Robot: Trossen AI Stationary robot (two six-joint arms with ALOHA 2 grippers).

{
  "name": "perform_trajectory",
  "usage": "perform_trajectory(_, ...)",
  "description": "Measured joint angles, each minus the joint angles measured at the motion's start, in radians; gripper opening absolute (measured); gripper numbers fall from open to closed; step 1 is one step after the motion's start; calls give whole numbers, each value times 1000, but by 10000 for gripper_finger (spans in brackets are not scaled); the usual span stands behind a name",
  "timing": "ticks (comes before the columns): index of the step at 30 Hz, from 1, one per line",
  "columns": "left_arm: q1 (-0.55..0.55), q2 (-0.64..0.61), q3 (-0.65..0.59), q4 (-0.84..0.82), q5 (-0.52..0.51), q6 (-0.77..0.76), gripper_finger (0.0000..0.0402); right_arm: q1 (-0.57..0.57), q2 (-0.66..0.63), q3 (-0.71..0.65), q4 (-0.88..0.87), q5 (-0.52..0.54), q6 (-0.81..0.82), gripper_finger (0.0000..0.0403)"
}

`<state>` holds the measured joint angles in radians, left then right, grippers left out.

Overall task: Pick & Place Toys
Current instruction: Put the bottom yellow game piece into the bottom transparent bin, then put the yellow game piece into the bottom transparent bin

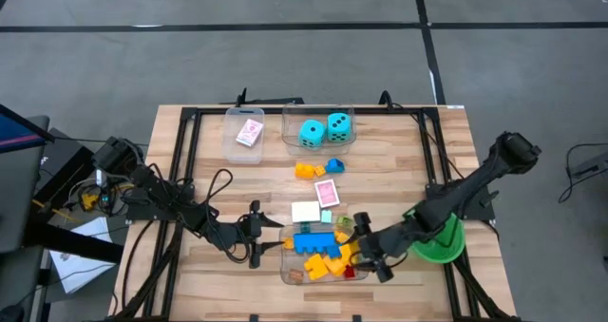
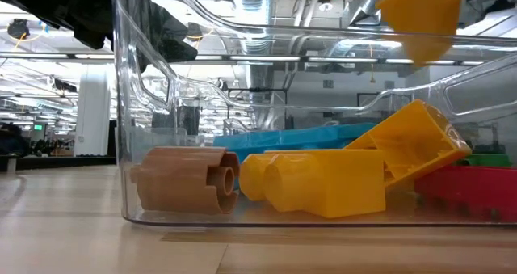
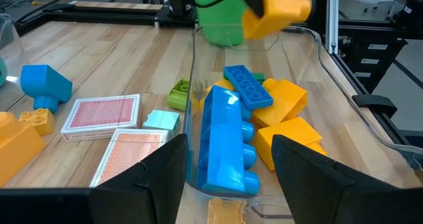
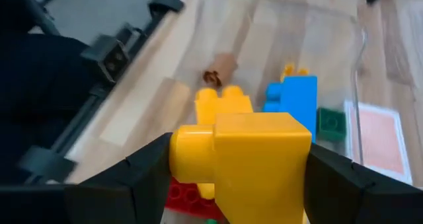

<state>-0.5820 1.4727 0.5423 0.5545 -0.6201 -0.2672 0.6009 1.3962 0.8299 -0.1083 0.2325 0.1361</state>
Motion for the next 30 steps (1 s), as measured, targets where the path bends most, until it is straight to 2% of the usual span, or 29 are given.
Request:
perform_trajectory(7,0,0,0,-1,0,0,213,-45,50,0,8,0,31,262)
perform_trajectory(14,0,0,0,-3,0,0,213,-63,23,0,-5,0,41,318)
perform_trajectory(19,0,0,0,-10,0,0,213,-62,0,0,-19,0,44,343)
perform_trajectory(27,0,0,0,-9,-7,14,213,-62,-72,0,-39,23,48,345)
perform_trajectory(30,0,0,0,-7,-85,74,213,-58,-92,0,-51,61,49,342)
